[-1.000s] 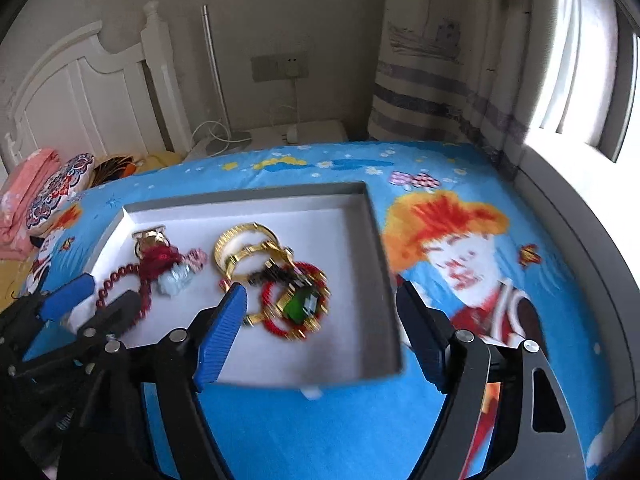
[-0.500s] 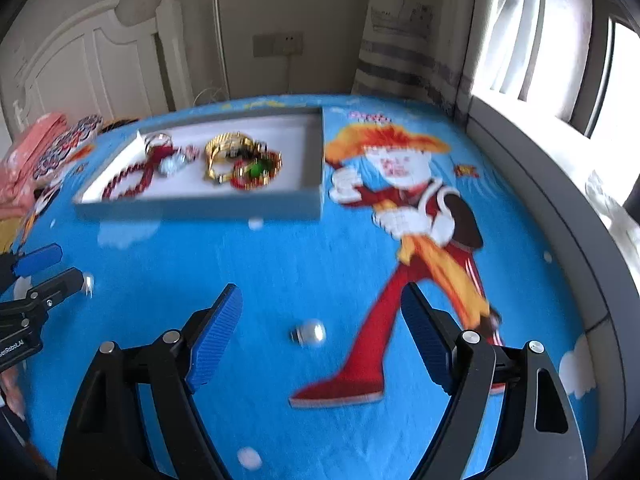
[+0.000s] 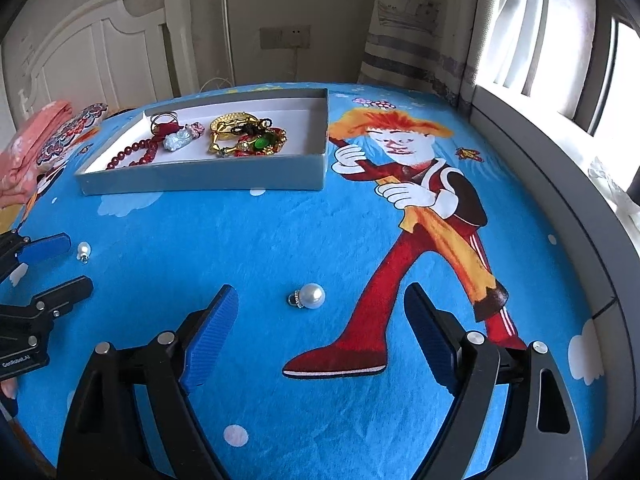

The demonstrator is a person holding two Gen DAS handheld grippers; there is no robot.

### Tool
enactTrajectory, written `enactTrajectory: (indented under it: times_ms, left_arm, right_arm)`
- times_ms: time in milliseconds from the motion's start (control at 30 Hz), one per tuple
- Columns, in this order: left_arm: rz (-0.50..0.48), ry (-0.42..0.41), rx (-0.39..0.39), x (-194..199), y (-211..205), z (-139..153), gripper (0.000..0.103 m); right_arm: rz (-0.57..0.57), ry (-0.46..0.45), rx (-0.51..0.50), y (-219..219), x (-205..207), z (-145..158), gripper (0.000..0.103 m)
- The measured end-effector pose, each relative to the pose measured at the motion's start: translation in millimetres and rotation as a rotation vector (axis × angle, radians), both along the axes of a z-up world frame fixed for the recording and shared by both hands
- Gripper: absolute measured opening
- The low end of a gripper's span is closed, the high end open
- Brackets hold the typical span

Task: Organize jewelry
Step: 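Withdraw both tools from the tray toward the two pearl earrings, then grasp a pearl earring with the left tool while the right tool grasps the other pearl earring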

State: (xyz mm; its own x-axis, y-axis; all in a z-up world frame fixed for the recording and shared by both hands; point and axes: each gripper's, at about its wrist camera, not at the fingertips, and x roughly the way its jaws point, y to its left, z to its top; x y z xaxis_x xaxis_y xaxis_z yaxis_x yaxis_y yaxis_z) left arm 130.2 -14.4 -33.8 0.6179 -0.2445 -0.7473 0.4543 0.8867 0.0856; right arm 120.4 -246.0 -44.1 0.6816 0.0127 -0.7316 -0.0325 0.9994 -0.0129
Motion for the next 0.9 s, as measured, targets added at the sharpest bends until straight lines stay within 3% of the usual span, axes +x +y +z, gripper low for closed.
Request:
enactTrajectory:
  times_ms: [233, 333, 533, 800, 900]
  left_arm:
    - [-0.001, 0.007, -0.005, 0.1, 0.7, -0.5, 0.059]
    - [0.008, 0.023, -0.043, 2.9, 7.3, -0.2, 0.058]
    - [0.018, 0.07, -0.098, 10.9, 16.6, -2.5, 0.044]
    - [0.08, 0.063, -0.078, 19.2, 13.7, -2.1, 0.03]
    - [0.119, 0.052, -0.043, 16.4, 9.2, -1.8, 0.02]
  right_arm:
    - [0.004, 0.004, -0.004, 0.6, 0.7, -0.9, 0.08]
    - [0.007, 0.006, -0.002, 0.4, 0.8, -1.1, 0.08]
    - [0.021, 0.018, 0.006, -0.4, 2.2, -2.2, 0.08]
    - [-0.007, 0.026, 0.015, -6.5, 5.6, -3.3, 0.08]
    - [-0.013, 0.027, 0.017, -7.4, 5.9, -3.4, 0.08]
